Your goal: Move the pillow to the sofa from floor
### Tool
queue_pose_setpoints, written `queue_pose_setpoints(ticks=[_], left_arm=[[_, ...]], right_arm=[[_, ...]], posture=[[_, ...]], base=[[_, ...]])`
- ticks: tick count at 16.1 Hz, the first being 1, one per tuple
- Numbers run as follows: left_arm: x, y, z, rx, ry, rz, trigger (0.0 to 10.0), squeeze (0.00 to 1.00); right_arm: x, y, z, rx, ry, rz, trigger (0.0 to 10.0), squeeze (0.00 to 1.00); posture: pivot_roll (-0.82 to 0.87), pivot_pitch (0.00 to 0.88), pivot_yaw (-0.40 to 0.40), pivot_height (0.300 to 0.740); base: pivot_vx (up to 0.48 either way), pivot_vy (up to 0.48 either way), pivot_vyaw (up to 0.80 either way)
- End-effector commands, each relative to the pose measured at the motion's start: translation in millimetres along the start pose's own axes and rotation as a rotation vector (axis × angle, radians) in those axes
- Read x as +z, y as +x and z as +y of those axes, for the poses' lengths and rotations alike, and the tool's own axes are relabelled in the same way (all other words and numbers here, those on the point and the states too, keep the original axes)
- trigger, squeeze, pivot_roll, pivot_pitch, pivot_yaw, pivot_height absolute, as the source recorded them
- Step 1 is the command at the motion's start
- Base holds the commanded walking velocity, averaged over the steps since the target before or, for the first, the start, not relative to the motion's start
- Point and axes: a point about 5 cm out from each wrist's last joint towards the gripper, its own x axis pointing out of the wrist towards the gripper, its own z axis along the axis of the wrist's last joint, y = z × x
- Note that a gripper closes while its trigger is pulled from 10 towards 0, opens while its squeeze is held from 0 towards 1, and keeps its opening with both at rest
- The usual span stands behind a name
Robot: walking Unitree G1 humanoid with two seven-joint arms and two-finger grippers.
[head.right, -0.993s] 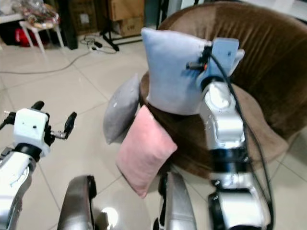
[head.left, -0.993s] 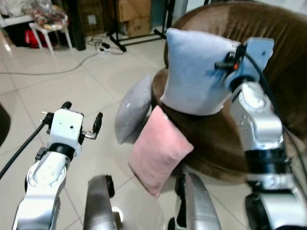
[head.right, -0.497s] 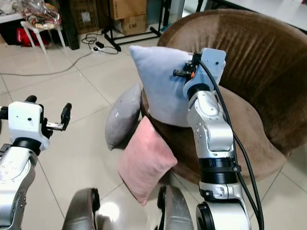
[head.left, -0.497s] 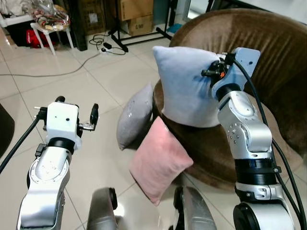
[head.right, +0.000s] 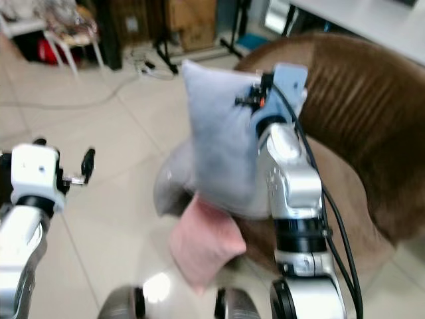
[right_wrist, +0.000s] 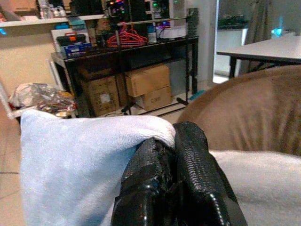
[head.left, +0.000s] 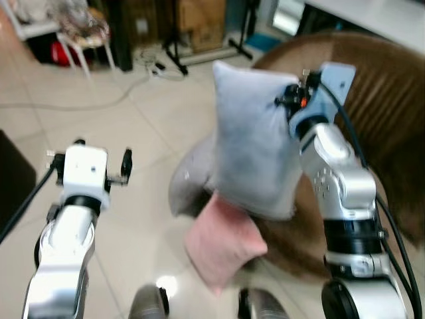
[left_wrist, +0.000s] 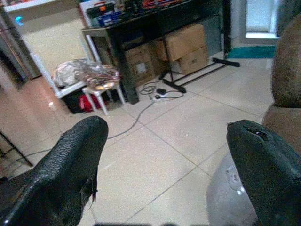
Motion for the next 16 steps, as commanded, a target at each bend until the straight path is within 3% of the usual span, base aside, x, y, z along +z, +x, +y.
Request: queue_pose_setpoints(ticks=[1, 5, 10, 14, 16], left_arm=[[1.0, -2.5, 1.7, 0.017, 0.008, -0.001, 10.0, 0.00], [1.7, -4.3, 6.0, 0.044, 0.020, -0.004, 10.0, 0.00], [7.3, -3.7, 0.2, 0.055, 0.034, -0.036, 10.0, 0.00], [2.9, -1.3, -7.5, 0.019, 0.047, -0.024, 10.0, 0.00], [0.6, -0.5, -8.3, 0.015, 0.047, -0.019, 10.0, 0.00]], right_arm=[[16.6, 1.5, 4.9, 0.023, 0.018, -0.056, 10.0, 0.00], [3.7, -1.0, -1.6, 0.008, 0.026, 0.005, 10.0, 0.00], [10.1, -3.1, -13.2, -0.021, 0.104, -0.013, 10.0, 0.00], [-12.6, -13.4, -22.6, -0.058, -0.021, 0.052, 10.0, 0.00], [-14.8, -17.5, -23.6, -0.056, -0.035, 0.044, 10.0, 0.00]], posture=[[0.06, 0.000, -0.122, 0.725], [0.06, 0.000, -0.138, 0.740], [0.07, 0.000, -0.156, 0.740], [0.05, 0.000, -0.129, 0.740], [0.05, 0.000, -0.122, 0.740]], base=[[0.000, 0.000, 0.00], [0.000, 0.000, 0.00], [0.000, -0.069, 0.00], [0.000, -0.433, 0.00], [0.000, -0.435, 0.00]])
